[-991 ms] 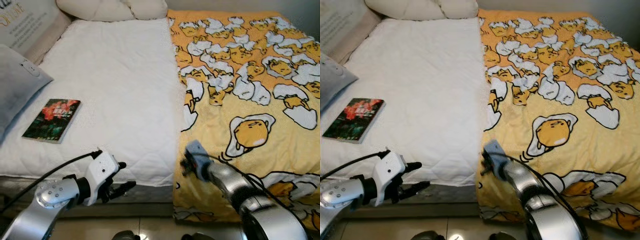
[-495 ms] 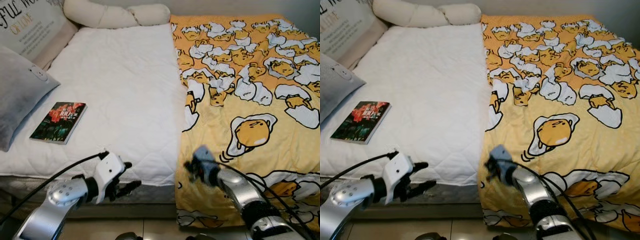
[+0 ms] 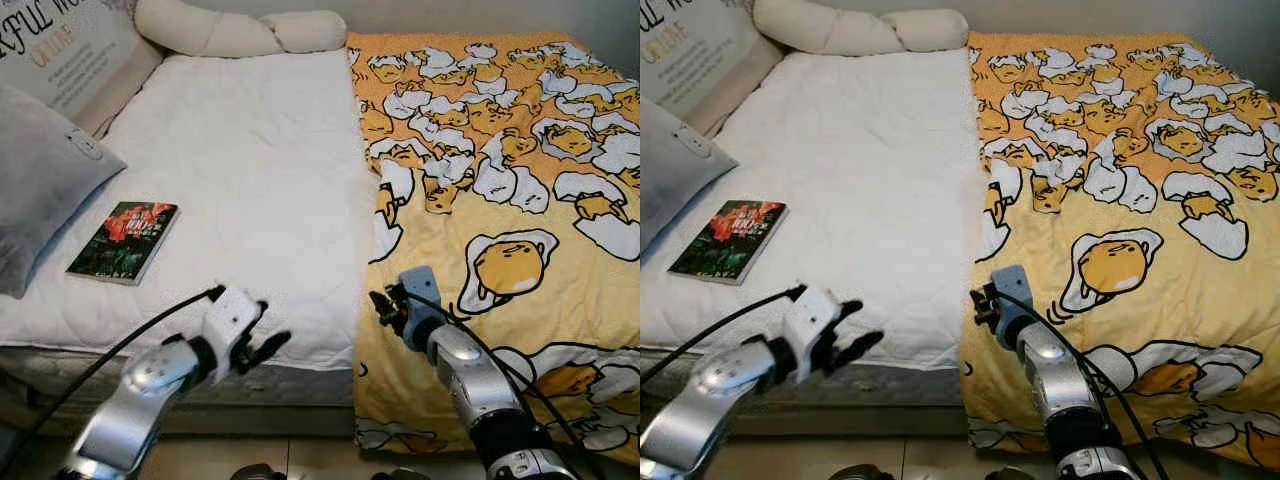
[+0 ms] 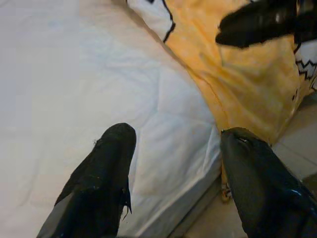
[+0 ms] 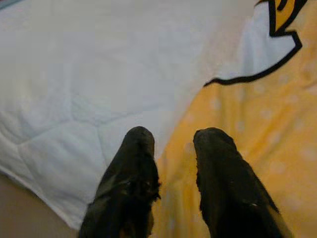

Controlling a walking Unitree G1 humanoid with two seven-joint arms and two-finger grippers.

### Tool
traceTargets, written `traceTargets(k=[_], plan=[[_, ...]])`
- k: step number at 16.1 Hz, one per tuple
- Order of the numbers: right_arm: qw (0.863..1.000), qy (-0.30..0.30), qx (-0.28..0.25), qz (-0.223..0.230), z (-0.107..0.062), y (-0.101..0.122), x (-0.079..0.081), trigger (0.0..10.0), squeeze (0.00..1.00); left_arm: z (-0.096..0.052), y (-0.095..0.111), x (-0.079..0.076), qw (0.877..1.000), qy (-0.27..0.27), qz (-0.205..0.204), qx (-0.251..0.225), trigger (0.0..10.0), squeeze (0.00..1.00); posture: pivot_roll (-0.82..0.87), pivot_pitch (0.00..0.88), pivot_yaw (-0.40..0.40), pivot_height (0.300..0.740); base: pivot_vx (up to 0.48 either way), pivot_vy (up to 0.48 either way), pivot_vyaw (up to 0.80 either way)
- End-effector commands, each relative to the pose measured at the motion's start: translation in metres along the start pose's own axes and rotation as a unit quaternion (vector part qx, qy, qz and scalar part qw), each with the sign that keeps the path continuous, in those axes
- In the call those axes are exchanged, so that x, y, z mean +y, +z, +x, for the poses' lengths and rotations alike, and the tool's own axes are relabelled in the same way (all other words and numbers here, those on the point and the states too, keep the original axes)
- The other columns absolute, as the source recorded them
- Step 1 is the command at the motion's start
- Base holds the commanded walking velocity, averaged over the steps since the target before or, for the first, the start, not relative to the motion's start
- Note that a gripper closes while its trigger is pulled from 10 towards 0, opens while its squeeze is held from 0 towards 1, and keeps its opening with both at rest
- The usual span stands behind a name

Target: Clean up the room

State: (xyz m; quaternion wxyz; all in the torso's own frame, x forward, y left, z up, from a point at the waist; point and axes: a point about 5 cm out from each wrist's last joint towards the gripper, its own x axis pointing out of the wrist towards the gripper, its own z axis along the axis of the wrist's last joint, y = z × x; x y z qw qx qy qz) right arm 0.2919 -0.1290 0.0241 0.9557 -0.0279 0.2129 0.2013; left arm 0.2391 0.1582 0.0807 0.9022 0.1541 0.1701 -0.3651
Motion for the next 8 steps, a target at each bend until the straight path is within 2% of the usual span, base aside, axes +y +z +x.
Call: traceTargets(k=[1, 5, 8], plan=[[1.000, -0.010, 0.008, -0.006, 0.005, 0.005, -0.003, 10.0, 1.00, -0.001, 0.003, 0.003, 1.000, 0.004, 0.011, 0.001, 10.0, 0.00, 0.05, 0.000, 0.043, 0.740, 0.000, 0.000, 0.00], [1.000, -0.013, 0.010, -0.007, 0.015, 0.019, 0.001, 10.0, 1.00, -0.010, 0.002, 0.005, 1.000, 0.009, 0.016, 0.011, 10.0, 0.00, 0.08, 0.000, 0.034, 0.740, 0.000, 0.000, 0.00], [0.999, -0.014, 0.038, -0.026, 0.024, 0.020, 0.004, 10.0, 1.00, -0.017, 0.001, 0.006, 1.000, 0.003, 0.023, 0.020, 10.0, 0.00, 0.09, 0.000, 0.034, 0.740, 0.000, 0.000, 0.00]])
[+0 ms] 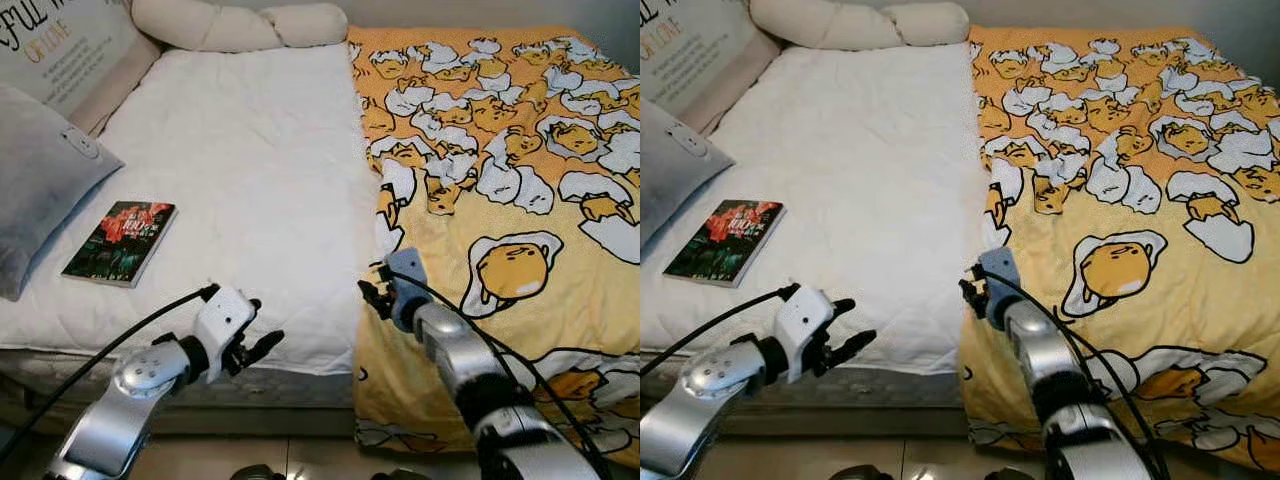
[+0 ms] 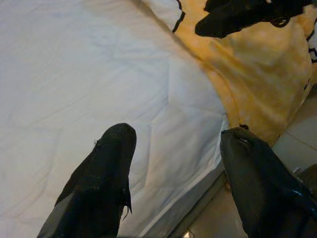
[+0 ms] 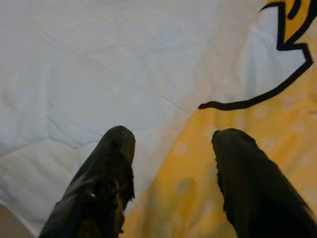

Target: Clean up the room

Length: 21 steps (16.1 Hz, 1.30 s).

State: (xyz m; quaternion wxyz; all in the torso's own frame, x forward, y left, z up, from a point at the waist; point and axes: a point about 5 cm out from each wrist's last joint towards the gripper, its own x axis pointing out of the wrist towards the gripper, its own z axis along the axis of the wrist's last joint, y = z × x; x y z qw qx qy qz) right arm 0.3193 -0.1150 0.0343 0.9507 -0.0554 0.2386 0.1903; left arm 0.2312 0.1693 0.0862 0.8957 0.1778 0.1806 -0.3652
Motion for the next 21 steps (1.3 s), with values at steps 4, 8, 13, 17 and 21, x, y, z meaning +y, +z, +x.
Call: traceTargets(k=[4, 8, 13, 17, 21], plan=[[0.999, -0.007, 0.034, -0.028, 0.009, 0.005, 0.000, 10.0, 1.00, -0.010, 0.007, 0.005, 1.000, -0.008, 0.021, 0.003, 10.0, 0.00, 0.11, 0.000, 0.030, 0.740, 0.000, 0.000, 0.00], [0.996, -0.027, 0.068, -0.044, 0.013, 0.004, 0.000, 10.0, 0.00, -0.018, 0.013, 0.002, 0.999, -0.028, 0.032, 0.009, 10.0, 0.00, 0.15, 0.048, 0.019, 0.740, 0.000, 0.000, 0.00], [0.995, -0.016, 0.079, -0.050, 0.017, 0.004, 0.010, 10.0, 0.00, -0.042, 0.026, -0.004, 0.998, -0.042, 0.043, 0.014, 10.0, 0.00, 0.18, 0.167, -0.002, 0.740, 0.000, 0.000, 0.00], [0.991, -0.020, 0.112, -0.074, 0.014, -0.015, 0.013, 10.0, 0.00, -0.053, 0.026, -0.017, 0.997, -0.059, 0.046, 0.032, 10.0, 0.00, 0.21, 0.217, -0.006, 0.740, 0.000, 0.000, 0.00], [0.988, -0.044, 0.122, -0.087, 0.012, -0.020, 0.011, 0.0, 0.00, -0.056, 0.027, -0.022, 0.997, -0.061, 0.042, 0.037, 10.0, 0.00, 0.21, 0.207, -0.009, 0.740, 0.000, 0.000, 0.00]])
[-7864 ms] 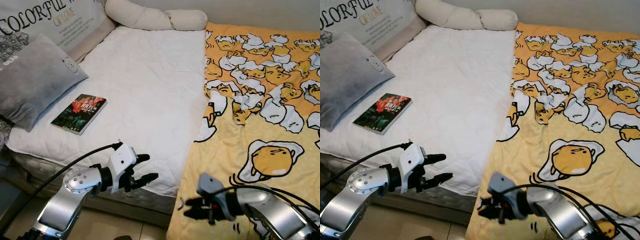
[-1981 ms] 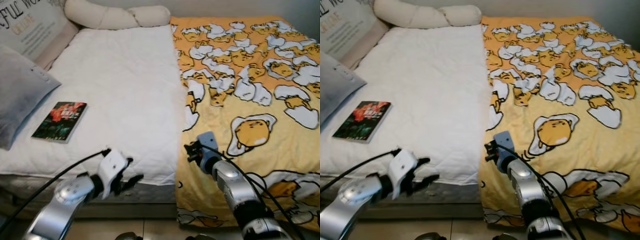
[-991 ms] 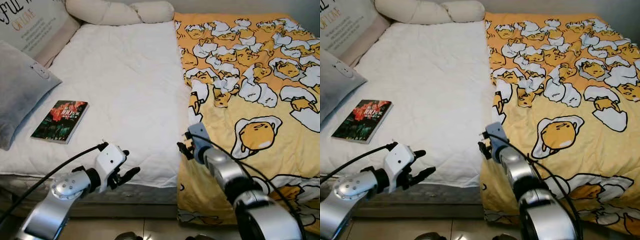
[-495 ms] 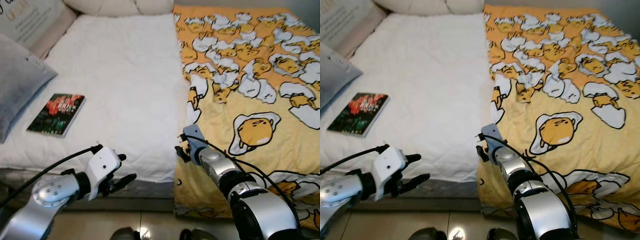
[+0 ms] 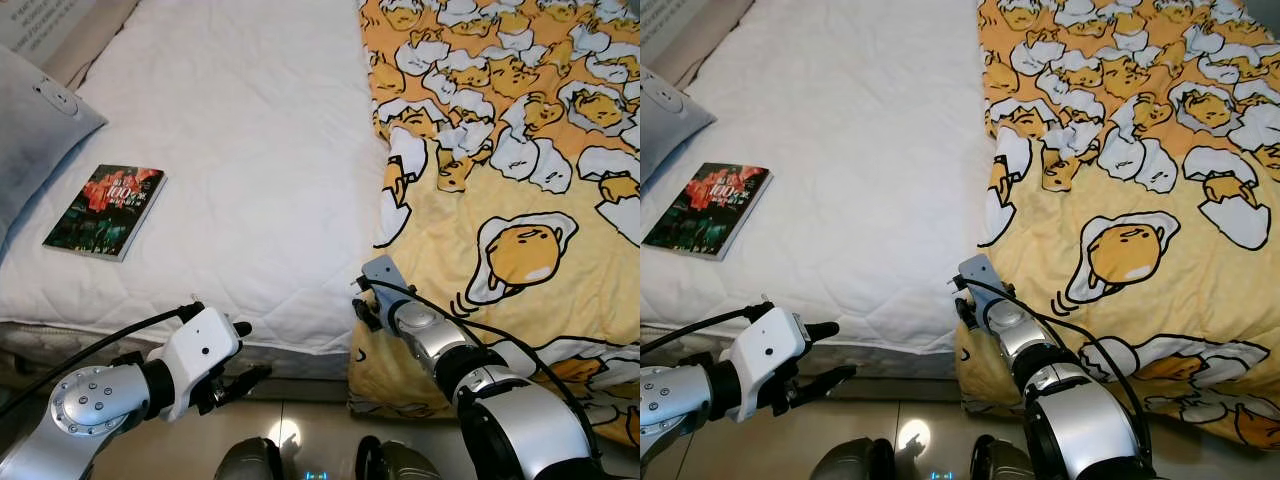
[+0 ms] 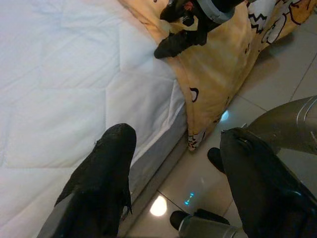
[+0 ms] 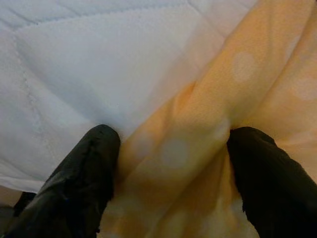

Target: Clean up the room

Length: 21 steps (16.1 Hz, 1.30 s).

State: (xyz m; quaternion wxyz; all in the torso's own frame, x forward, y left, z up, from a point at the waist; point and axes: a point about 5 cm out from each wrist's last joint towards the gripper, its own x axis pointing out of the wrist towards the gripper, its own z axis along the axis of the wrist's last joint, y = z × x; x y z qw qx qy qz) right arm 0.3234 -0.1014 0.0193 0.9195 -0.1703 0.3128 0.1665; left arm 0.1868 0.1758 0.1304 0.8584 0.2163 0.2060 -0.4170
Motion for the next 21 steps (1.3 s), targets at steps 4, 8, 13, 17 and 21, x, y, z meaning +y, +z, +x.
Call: traceTargets(k=[4, 8, 13, 17, 21], plan=[[1.000, 0.002, 0.021, 0.007, 0.000, -0.009, 0.003, 0.0, 0.00, 0.000, 0.004, -0.004, 1.000, -0.013, -0.002, -0.001, 10.0, 0.00, 0.22, 0.197, -0.013, 0.740, 0.000, 0.000, 0.00], [0.999, 0.002, 0.024, 0.024, -0.001, -0.011, -0.001, 0.0, 0.00, 0.002, 0.004, -0.004, 1.000, -0.020, 0.000, 0.000, 10.0, 0.00, 0.22, 0.187, -0.013, 0.740, 0.000, 0.000, 0.00], [0.999, -0.005, 0.030, 0.041, -0.002, -0.017, -0.008, 0.0, 0.00, 0.003, 0.004, -0.002, 1.000, -0.020, 0.001, 0.001, 10.0, 0.00, 0.22, 0.178, -0.014, 0.740, 0.000, 0.000, 0.00], [0.999, -0.005, 0.028, 0.045, -0.002, -0.015, -0.009, 0.0, 0.00, 0.004, 0.004, -0.001, 1.000, -0.022, 0.001, 0.001, 10.0, 0.00, 0.21, 0.170, -0.011, 0.740, 0.000, 0.000, 0.00], [0.998, -0.006, 0.023, 0.058, -0.002, -0.015, -0.013, 0.0, 0.00, 0.007, 0.004, 0.002, 1.000, -0.019, 0.003, 0.000, 10.0, 0.00, 0.21, 0.151, -0.013, 0.740, 0.000, 0.000, 0.00]])
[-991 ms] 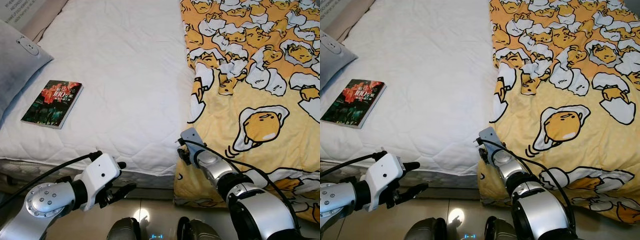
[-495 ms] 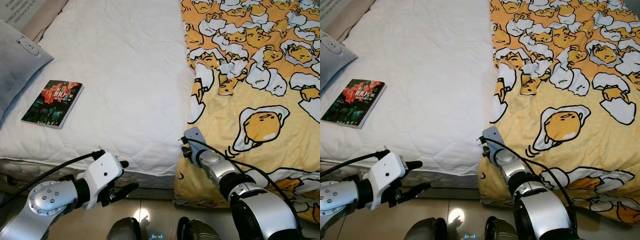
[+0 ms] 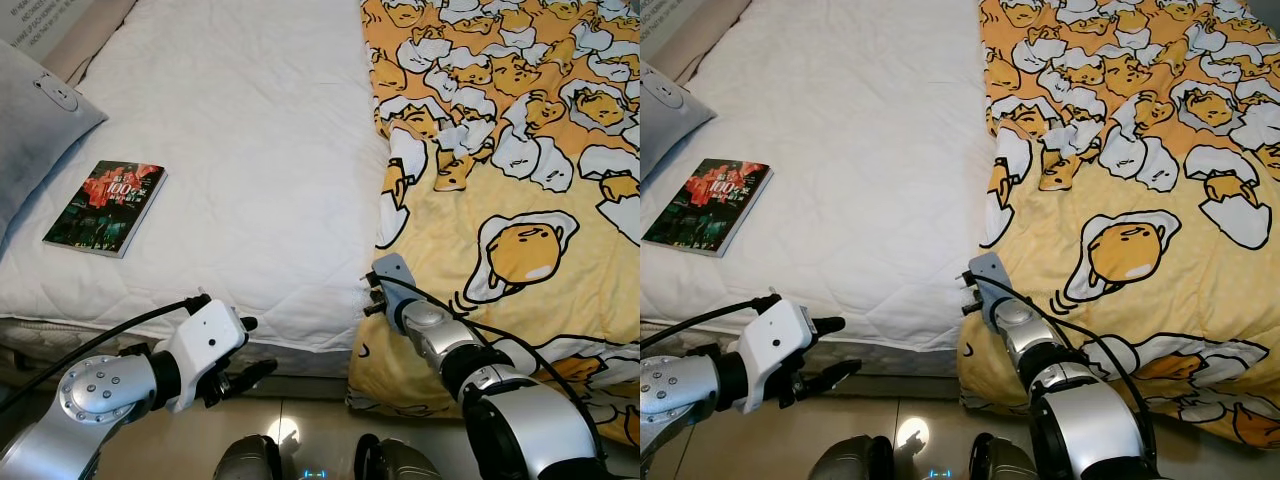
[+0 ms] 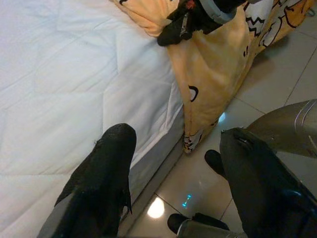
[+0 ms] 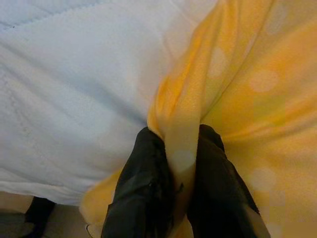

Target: Clean up the room

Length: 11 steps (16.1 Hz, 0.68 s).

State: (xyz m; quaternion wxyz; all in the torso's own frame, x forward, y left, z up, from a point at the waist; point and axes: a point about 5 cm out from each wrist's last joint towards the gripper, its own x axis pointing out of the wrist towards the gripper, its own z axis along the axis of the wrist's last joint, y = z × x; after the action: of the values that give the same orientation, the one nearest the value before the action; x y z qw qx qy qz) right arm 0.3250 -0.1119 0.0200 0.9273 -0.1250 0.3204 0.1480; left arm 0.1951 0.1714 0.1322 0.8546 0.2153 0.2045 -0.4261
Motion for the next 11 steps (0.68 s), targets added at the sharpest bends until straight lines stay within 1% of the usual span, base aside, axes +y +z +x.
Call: traceTargets(k=[1, 4, 7, 8, 9, 10, 11], plan=[[1.000, -0.002, 0.016, 0.013, -0.001, -0.011, -0.006, 0.0, 0.00, 0.002, 0.000, -0.002, 1.000, -0.008, 0.002, 0.001, 10.0, 0.00, 0.21, 0.139, -0.017, 0.740, 0.000, 0.000, 0.00], [1.000, 0.011, -0.001, 0.021, -0.003, -0.010, -0.013, 0.0, 0.00, 0.006, -0.002, 0.002, 1.000, -0.001, 0.001, -0.003, 10.0, 0.00, 0.18, 0.095, -0.023, 0.740, 0.000, 0.000, 0.00], [0.999, 0.053, -0.009, 0.005, -0.006, -0.016, -0.015, 0.0, 0.00, 0.012, -0.004, 0.005, 1.000, 0.004, 0.000, -0.010, 10.0, 0.00, 0.14, 0.039, -0.013, 0.740, 0.000, 0.000, 0.00], [0.996, 0.094, -0.011, -0.004, -0.009, -0.023, -0.013, 0.0, 0.00, 0.014, -0.005, 0.006, 1.000, 0.007, -0.002, -0.013, 10.0, 0.00, 0.13, 0.026, -0.009, 0.740, 0.000, 0.000, 0.00], [0.990, 0.140, -0.012, -0.022, -0.014, -0.032, -0.010, 0.0, 0.00, 0.017, -0.006, 0.006, 1.000, 0.009, -0.006, -0.017, 10.0, 0.00, 0.11, 0.012, -0.003, 0.740, 0.000, 0.000, 0.00], [0.986, 0.159, -0.010, -0.041, -0.019, -0.040, -0.011, 0.0, 0.00, 0.018, -0.006, 0.004, 1.000, 0.007, -0.009, -0.019, 10.0, 0.00, 0.10, 0.006, 0.000, 0.740, 0.000, 0.000, 0.00], [0.982, 0.184, -0.011, -0.050, -0.030, -0.048, -0.011, 0.0, 0.00, 0.019, -0.006, 0.002, 1.000, 0.004, -0.010, -0.020, 10.0, 0.00, 0.09, 0.000, 0.005, 0.740, 0.000, 0.000, 0.00]])
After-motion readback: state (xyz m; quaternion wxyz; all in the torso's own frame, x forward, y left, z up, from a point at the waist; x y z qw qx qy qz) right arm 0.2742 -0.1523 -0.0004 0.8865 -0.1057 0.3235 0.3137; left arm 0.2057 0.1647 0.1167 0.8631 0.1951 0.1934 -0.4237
